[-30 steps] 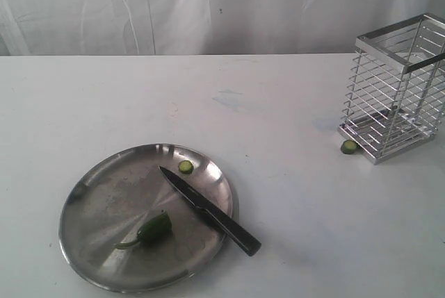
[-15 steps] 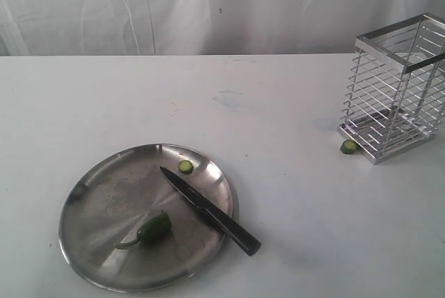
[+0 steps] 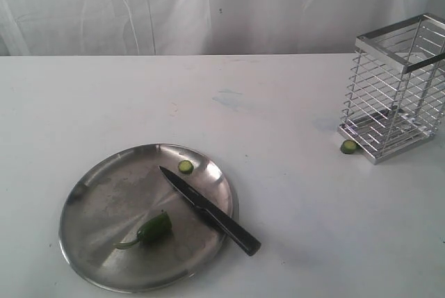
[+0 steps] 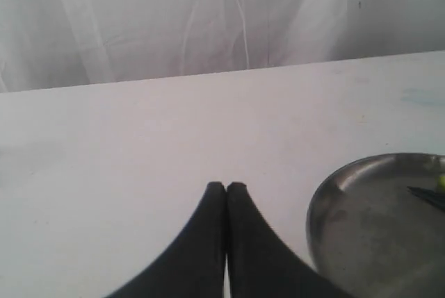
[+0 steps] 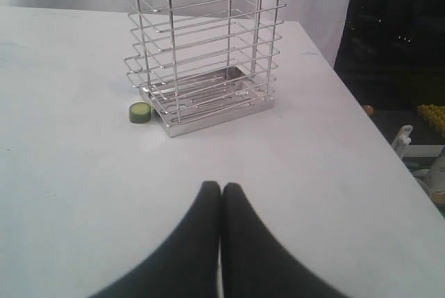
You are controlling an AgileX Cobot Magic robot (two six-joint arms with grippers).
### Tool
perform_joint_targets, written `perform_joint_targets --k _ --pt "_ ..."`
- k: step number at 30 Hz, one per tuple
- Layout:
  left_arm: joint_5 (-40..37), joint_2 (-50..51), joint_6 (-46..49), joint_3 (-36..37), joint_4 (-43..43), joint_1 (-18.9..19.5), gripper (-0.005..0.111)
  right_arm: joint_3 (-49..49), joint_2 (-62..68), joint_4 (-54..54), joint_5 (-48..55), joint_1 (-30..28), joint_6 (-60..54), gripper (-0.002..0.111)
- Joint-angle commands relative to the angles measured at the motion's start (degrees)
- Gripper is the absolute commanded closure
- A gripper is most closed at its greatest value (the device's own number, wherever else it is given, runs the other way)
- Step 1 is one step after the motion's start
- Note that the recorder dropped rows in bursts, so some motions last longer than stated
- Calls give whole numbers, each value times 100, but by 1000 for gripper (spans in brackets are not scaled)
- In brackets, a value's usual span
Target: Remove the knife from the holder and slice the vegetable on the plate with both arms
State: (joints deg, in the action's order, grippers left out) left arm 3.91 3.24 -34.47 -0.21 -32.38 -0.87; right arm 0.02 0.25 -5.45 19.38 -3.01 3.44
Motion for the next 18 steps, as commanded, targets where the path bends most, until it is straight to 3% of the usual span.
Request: perform_joint_targets --k 1,4,5,8,10,12,18 --pt "749 -50 -67 21 53 -45 107 -2 -25 -49 -11 -32 16 108" --pt "576 -50 24 21 159 -45 107 -2 -25 -49 -11 -32 16 108" --pt "308 -50 290 21 554 -45 107 -2 -25 -49 -11 -32 16 108" --pt "-639 -50 2745 21 2912 -45 107 -2 -25 -49 -11 -32 16 108" --pt "-1198 -114 3898 21 3614 -45 107 -2 -25 -49 -11 -32 16 108" --pt "-1750 -303 3822 21 3417 -45 107 -2 -25 -49 -11 -32 16 108" --pt "-1698 -324 3621 21 3183 -45 107 -2 -25 -49 -11 -32 16 108"
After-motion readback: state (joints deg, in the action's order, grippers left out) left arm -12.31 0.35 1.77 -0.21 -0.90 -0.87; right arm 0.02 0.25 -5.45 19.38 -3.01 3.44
